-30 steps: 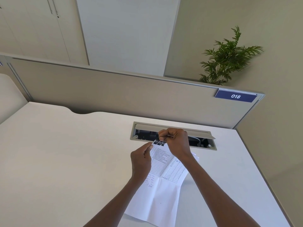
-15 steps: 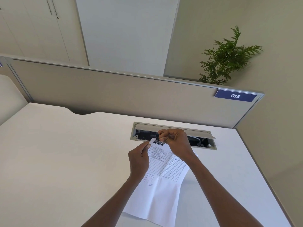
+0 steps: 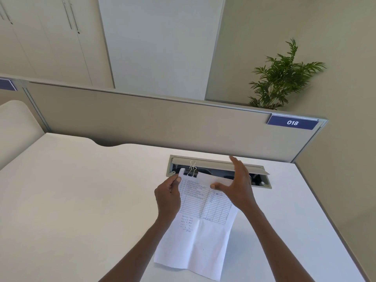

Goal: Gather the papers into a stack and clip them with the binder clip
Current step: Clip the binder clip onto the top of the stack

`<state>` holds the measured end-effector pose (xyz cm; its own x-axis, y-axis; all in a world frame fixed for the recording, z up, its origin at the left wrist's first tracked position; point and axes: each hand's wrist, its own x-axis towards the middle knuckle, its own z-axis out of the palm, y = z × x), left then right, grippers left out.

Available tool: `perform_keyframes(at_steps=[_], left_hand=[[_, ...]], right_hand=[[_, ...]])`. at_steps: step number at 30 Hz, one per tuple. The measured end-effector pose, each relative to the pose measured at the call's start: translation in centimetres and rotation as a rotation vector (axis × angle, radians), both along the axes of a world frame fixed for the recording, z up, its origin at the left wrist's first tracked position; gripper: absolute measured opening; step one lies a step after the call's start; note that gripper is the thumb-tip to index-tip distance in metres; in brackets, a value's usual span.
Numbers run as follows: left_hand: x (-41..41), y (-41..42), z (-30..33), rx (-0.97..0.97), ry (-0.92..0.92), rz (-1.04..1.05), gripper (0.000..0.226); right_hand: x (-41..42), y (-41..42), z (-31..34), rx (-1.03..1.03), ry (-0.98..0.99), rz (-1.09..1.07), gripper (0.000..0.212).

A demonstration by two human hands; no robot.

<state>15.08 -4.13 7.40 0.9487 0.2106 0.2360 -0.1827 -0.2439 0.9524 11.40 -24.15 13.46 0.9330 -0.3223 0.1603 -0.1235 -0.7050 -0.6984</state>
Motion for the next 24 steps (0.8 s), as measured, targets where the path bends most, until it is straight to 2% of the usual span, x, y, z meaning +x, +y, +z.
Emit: perform_keyframes(at_steps=[2, 4, 6, 8, 10, 11, 18, 21, 24], left_hand=[[0.0, 0.9, 0.3, -0.027, 0.022, 0.001, 0.017], [0.1, 1.9, 0.6, -0.055, 0.036, -0.01, 0.018], [0.1, 2.9, 0.9, -0.076, 0.064, -0.018, 0.023], [0.2, 3.7, 1.3, -0.115, 0.102, -0.005, 0.024], [0.1, 4.5, 1.9, -0.14, 0.127, 0.02, 0.023], [0.0, 5.0, 2.3, -0.146, 0.139, 0.037, 0.021], [1.7, 8.5, 3.8, -0.188, 0.223, 0.154, 0.019], [2.6, 10.2, 4.0, -0.104, 0.255, 0.143, 0.025], [3.2, 12.5, 3.5, -0.023, 0.34, 0.05, 0.016]], right_hand=[[-0.8, -0.3, -0.6, 0.069, -0.005, -0.077, 0.123], [-2.0, -0.2, -1.0, 0.31, -0.003, -0.111, 0.124], [-3.3, 0.3, -1.5, 0.543, 0.025, -0.078, 0.106], [-4.1, 1.1, -2.5, 0.677, 0.069, -0.012, 0.071], [-4.8, 2.4, -3.6, 0.735, 0.097, 0.021, 0.044], [-5.2, 3.2, -4.0, 0.756, 0.104, 0.032, 0.037], [-7.1, 8.3, -7.3, 0.763, 0.151, 0.011, 0.02], [-7.1, 10.6, -7.8, 0.773, 0.145, -0.03, 0.013], [-6.1, 12.6, -8.1, 0.783, 0.153, -0.057, 0.014]])
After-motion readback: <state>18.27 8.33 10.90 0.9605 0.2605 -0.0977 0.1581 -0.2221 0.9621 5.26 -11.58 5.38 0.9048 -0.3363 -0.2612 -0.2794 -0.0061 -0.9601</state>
